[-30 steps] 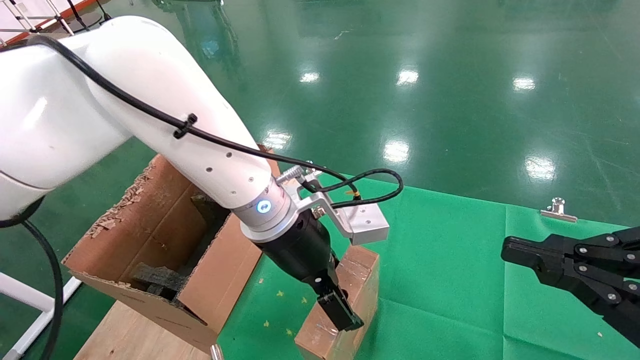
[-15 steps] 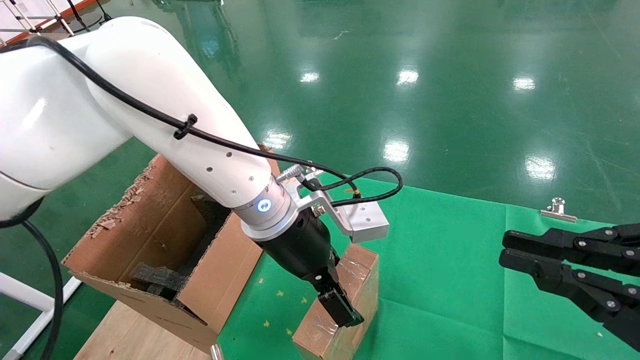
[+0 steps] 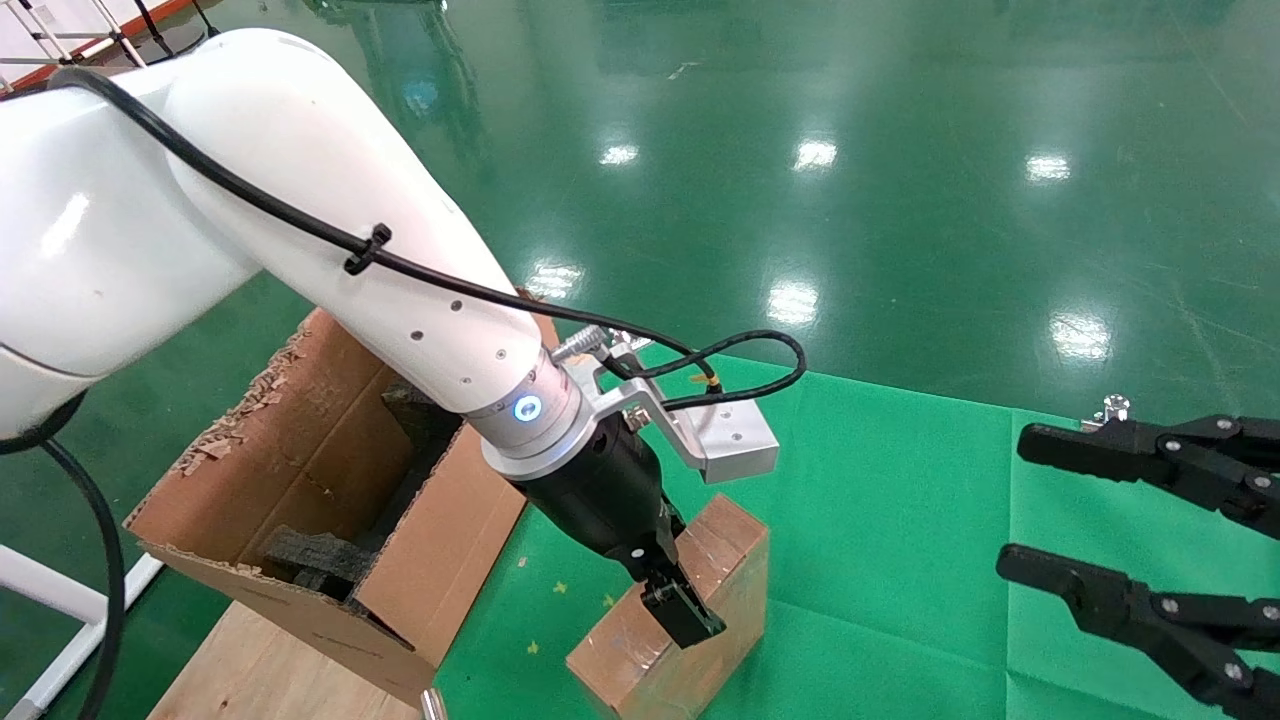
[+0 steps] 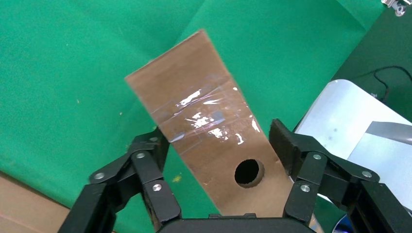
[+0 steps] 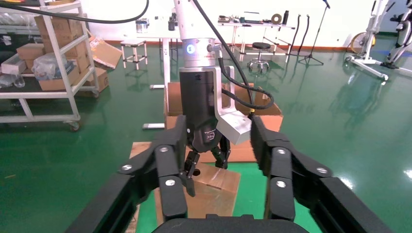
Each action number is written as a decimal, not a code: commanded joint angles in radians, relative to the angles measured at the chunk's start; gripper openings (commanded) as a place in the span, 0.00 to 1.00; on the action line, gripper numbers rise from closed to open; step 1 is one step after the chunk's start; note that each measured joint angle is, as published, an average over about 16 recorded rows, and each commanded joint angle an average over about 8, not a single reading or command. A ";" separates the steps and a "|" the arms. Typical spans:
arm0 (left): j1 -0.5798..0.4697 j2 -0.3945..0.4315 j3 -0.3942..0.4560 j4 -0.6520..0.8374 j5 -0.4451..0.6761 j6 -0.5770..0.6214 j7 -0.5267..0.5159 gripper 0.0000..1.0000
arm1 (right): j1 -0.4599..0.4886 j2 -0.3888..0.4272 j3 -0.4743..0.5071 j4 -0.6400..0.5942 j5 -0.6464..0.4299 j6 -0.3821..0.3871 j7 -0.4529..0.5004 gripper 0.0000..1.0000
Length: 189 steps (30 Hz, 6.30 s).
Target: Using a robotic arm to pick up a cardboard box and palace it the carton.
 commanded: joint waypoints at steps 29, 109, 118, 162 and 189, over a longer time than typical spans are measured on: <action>-0.377 -0.357 -0.179 0.331 0.019 0.103 0.380 0.00 | 0.000 0.000 0.000 0.000 0.000 0.000 0.000 1.00; 0.242 -0.130 -0.158 1.351 0.103 -0.466 0.754 0.00 | 0.000 0.000 -0.001 0.000 0.001 0.000 -0.001 1.00; 0.269 -0.126 -0.170 1.353 0.086 -0.483 0.762 1.00 | 0.000 0.000 -0.001 0.000 0.001 0.001 -0.001 1.00; 0.021 -0.330 -0.226 0.941 -0.029 -0.200 0.831 1.00 | 0.000 0.001 -0.001 -0.001 0.002 0.001 -0.001 1.00; 0.319 -0.344 -0.544 0.659 -0.259 -0.115 0.931 1.00 | 0.000 0.001 -0.002 -0.001 0.002 0.001 -0.001 1.00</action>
